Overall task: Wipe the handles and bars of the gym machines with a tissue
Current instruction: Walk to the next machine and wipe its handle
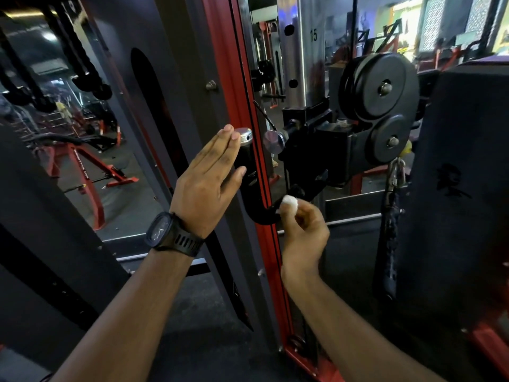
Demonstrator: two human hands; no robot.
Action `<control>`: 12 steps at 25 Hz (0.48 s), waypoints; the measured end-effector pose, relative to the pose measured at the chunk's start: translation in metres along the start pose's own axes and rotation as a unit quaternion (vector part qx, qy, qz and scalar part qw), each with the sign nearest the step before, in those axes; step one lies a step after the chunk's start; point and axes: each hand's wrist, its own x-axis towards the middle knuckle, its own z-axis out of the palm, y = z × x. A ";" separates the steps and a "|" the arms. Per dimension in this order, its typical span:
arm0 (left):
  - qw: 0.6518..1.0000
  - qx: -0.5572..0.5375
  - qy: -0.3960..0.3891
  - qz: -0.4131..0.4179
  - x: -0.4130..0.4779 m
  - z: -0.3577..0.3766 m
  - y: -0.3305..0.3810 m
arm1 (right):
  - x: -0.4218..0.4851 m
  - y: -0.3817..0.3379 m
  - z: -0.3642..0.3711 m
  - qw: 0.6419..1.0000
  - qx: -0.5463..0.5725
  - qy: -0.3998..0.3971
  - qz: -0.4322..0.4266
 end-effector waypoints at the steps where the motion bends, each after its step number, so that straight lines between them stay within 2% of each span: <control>1: 1.000 0.001 0.003 0.003 0.000 0.000 0.000 | 0.007 -0.011 0.006 0.998 -0.001 -0.055 -0.043; 5: 1.000 0.013 -0.005 -0.008 0.001 -0.002 0.003 | 0.052 -0.058 0.048 0.965 0.029 -0.258 -0.040; 8: 1.000 0.022 -0.001 -0.006 0.001 -0.002 0.003 | 0.067 -0.066 0.051 0.928 0.055 -0.369 -0.019; 10: 1.000 0.018 -0.004 -0.013 0.001 -0.002 0.004 | 0.073 -0.066 0.046 0.913 0.056 -0.403 -0.012; 12: 1.000 0.021 -0.006 -0.018 0.001 -0.001 0.005 | 0.079 -0.064 0.044 0.914 0.042 -0.402 -0.027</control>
